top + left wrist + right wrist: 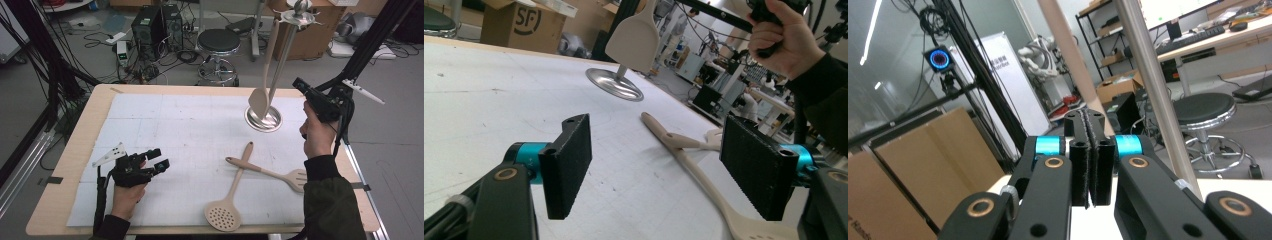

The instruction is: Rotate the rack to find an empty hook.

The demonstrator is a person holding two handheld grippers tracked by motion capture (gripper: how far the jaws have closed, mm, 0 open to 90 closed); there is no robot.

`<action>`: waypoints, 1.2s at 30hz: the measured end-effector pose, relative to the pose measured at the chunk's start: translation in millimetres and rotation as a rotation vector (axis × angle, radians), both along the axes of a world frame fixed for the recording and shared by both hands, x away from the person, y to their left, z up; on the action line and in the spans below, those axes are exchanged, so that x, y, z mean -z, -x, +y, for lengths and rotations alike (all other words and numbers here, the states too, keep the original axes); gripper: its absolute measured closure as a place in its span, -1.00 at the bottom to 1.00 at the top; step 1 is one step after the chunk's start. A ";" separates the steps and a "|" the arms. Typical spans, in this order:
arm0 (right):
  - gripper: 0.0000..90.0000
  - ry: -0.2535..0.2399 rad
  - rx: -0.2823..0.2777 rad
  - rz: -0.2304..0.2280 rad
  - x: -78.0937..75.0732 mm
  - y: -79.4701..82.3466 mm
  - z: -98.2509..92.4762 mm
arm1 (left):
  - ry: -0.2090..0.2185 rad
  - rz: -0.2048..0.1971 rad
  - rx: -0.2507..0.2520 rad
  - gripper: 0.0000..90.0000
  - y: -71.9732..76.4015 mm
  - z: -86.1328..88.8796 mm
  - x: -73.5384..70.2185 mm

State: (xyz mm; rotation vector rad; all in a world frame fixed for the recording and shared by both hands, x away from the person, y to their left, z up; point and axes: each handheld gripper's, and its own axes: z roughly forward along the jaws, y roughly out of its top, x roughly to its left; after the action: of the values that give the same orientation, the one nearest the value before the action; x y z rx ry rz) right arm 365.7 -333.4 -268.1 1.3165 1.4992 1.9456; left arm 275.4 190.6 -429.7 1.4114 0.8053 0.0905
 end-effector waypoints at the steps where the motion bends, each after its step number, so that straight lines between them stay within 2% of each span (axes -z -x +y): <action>1: 0.99 -0.008 -0.005 0.005 -0.5 -2.5 -0.1 | 0.000 0.001 0.000 -0.35 0.4 0.7 0.0; 3: 0.99 -0.025 -0.005 0.002 -2.6 -7.7 -0.5 | 0.000 0.001 -0.007 -0.35 1.1 2.1 0.4; 10: 0.99 -0.034 0.009 -0.027 -18.7 -20.6 -0.8 | 0.006 0.004 -0.017 -0.35 2.4 4.2 0.3; 16: 0.99 -0.047 0.017 -0.045 -30.0 -23.4 -1.6 | 0.000 0.001 -0.013 -0.35 3.4 3.6 0.8; 19: 0.99 -0.051 0.022 -0.054 -35.2 -25.9 -2.6 | 0.011 -0.001 -0.011 -0.35 3.9 4.7 0.7; 23: 0.99 -0.102 0.026 -0.063 -40.9 -31.7 -5.9 | 0.011 -0.004 -0.012 -0.35 4.2 4.3 0.7; 27: 0.99 -0.126 0.027 -0.084 -48.7 -37.6 -4.1 | 0.007 0.000 -0.011 -0.35 3.8 3.4 1.3; 32: 0.99 -0.124 0.024 -0.092 -58.8 -42.2 2.4 | 0.006 0.002 -0.003 -0.35 3.3 3.1 2.3; 36: 0.99 -0.101 0.029 -0.123 -69.9 -44.2 8.8 | 0.000 0.006 -0.004 -0.35 3.0 3.7 3.0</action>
State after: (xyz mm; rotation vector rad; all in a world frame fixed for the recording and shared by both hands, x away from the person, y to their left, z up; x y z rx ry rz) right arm 409.9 -324.6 -198.2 1.2272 1.3333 2.0680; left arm 272.4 194.4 -432.6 1.4103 0.8135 0.0894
